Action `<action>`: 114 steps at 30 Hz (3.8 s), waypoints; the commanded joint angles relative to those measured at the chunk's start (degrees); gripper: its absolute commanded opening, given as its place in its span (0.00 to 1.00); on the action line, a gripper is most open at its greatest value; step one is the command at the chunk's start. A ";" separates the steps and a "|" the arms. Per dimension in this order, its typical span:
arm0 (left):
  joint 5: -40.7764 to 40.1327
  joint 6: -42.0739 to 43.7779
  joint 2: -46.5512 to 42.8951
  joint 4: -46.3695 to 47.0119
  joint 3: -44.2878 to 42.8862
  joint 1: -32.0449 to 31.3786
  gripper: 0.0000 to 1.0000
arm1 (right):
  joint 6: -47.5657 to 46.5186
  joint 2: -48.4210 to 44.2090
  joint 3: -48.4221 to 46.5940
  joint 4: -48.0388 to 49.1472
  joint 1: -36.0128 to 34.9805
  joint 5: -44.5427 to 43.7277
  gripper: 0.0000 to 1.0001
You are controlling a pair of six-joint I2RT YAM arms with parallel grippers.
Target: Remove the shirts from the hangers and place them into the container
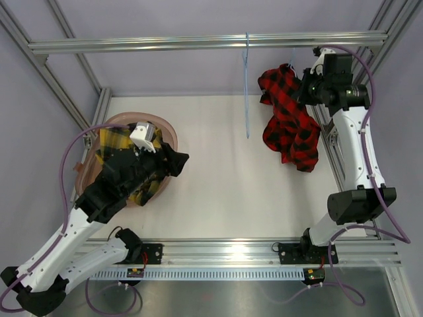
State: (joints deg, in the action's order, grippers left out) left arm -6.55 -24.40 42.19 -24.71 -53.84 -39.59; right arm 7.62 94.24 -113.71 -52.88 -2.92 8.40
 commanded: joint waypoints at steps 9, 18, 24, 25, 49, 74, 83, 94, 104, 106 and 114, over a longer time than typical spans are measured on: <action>14.89 1.99 5.96 2.29 -9.52 -0.31 0.78 | 3.19 -22.68 21.23 9.20 -2.44 -4.98 0.00; 25.09 3.84 15.98 0.89 -20.50 -0.31 0.80 | 8.55 -38.68 29.15 2.00 -3.58 6.43 0.00; 36.12 4.98 23.09 1.33 -33.58 -0.22 0.89 | 10.58 -50.35 34.60 -5.10 -4.73 19.18 0.00; 38.08 4.46 24.41 1.59 -37.70 -0.31 0.89 | 10.05 -51.60 35.13 -6.17 -4.73 20.41 0.00; 75.45 -24.79 46.58 43.41 -39.34 -1.45 0.87 | 19.01 -70.42 49.47 -3.02 -6.40 52.59 0.00; 65.57 -15.62 45.53 23.45 -40.36 -4.44 0.00 | 17.61 -69.36 44.90 -4.58 -7.45 50.23 0.66; 43.03 -0.39 33.57 -3.49 -44.67 -4.44 0.00 | 9.79 -66.55 39.62 -10.66 -7.45 37.57 0.86; 43.80 2.17 31.37 -12.38 -53.56 -3.30 0.00 | 8.47 -67.87 42.43 -9.79 -7.45 34.66 0.85; 47.32 0.32 28.03 -12.11 -53.29 -3.38 0.00 | 6.46 -63.57 37.07 -6.97 -7.45 31.33 0.84; 48.02 0.58 27.33 -13.78 -54.52 -3.30 0.00 | 6.36 -63.04 38.12 -5.31 -7.45 31.15 0.84; 52.86 -2.14 26.27 -15.72 -63.57 -3.21 0.00 | 6.10 -63.92 40.41 -0.91 -7.45 35.53 0.82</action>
State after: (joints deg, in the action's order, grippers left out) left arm 41.54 -23.20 70.91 -42.35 -113.03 -42.94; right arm 15.97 29.78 -72.60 -57.54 -9.87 41.52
